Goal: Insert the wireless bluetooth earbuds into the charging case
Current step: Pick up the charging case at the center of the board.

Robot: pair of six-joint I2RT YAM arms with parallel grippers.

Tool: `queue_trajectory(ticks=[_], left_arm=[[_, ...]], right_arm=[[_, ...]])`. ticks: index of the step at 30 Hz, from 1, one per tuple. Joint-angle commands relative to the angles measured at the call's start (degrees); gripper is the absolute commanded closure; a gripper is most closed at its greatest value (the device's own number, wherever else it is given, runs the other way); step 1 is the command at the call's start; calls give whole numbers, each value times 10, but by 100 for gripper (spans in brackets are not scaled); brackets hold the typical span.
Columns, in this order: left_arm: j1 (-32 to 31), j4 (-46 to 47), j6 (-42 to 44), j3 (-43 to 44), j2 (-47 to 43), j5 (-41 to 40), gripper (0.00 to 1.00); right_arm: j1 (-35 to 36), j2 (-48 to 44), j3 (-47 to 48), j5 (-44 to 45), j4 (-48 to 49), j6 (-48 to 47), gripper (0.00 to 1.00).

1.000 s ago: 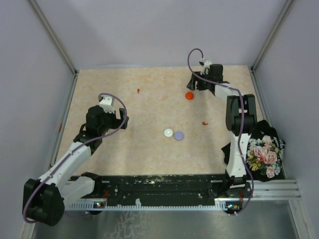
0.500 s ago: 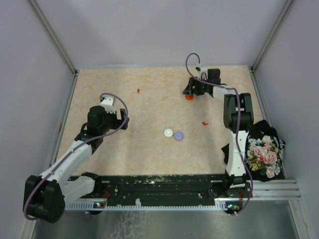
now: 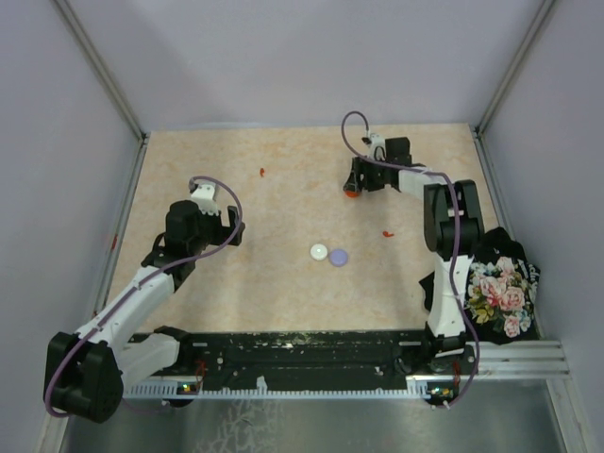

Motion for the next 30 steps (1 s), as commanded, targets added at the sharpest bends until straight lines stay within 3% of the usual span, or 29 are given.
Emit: queue_trajectory(ticks=[1,13,23,30], left_arm=[[1,4,5,12,-9,6,0],[1,4,0,13,-9,9,0],[1,0,-16,16,-12,24,0],[1,-42,-47,61,-14,63,0]], right_arm=[[29,-50,-9,101,-9,-37,38],[72,-57,-23,240,-44,-88,42],[85,-72,-38,257,-52,-108,55],[103,-145,-84,250,-25,-96,62]])
